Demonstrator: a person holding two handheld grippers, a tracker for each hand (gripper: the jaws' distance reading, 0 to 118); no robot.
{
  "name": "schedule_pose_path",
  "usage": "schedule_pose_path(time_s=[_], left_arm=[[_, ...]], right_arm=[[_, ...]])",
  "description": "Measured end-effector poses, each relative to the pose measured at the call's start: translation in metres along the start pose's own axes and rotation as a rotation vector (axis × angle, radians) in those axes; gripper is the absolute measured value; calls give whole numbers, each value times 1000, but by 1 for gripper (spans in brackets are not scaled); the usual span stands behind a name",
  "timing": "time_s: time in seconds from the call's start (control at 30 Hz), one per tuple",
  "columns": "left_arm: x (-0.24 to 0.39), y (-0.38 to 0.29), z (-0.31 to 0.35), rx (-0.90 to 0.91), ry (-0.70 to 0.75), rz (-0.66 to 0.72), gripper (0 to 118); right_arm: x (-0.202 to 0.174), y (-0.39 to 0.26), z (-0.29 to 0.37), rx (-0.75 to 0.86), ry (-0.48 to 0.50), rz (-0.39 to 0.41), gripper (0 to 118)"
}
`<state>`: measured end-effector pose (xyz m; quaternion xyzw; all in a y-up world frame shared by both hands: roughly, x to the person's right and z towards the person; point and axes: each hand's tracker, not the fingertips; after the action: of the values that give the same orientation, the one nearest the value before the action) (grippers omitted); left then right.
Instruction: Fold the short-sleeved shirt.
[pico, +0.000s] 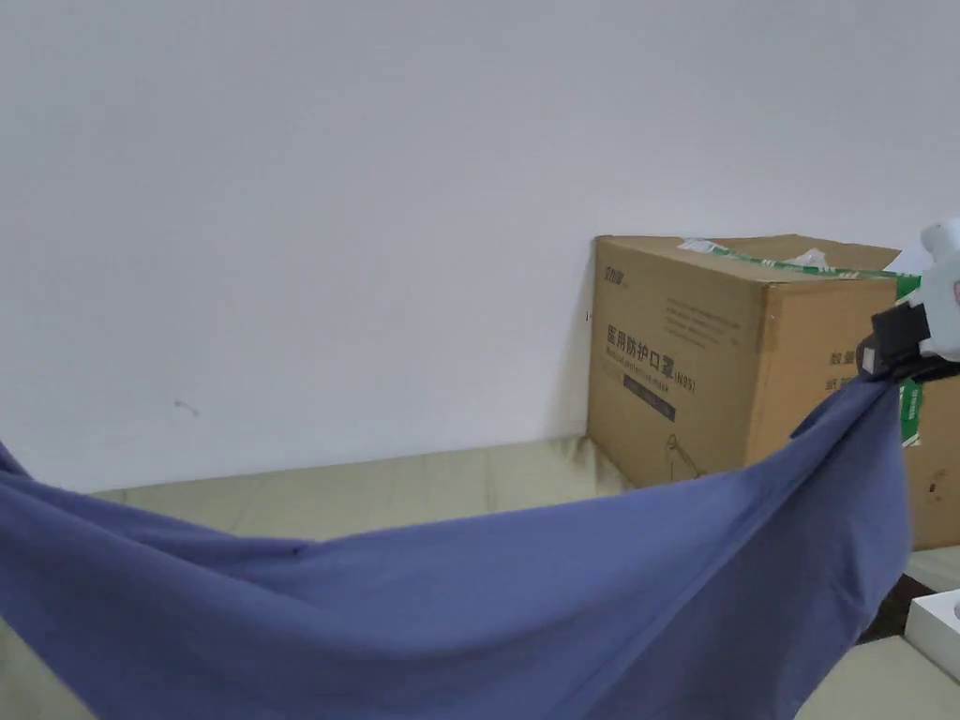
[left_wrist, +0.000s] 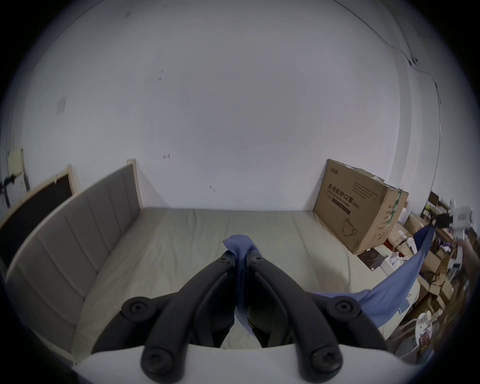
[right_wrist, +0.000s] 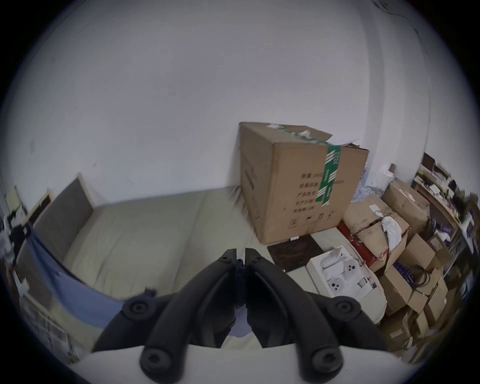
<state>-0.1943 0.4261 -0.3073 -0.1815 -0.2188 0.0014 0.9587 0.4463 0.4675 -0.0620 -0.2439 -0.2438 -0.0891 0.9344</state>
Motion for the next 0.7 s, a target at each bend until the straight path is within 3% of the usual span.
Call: schedule_pose_path(time_s=[0.3,0.47,0.7], left_arm=[[52,51,-63,26,-62,-3,5],[91,54,-92,34,-100,-1,5],[100,7,-136,-92,-166,53,5]], right_arm=[[19,76,-2,217,-142,-97,5],[34,99,11,317,-222,-88,5],[82,75,3,242,-201,-143,5]])
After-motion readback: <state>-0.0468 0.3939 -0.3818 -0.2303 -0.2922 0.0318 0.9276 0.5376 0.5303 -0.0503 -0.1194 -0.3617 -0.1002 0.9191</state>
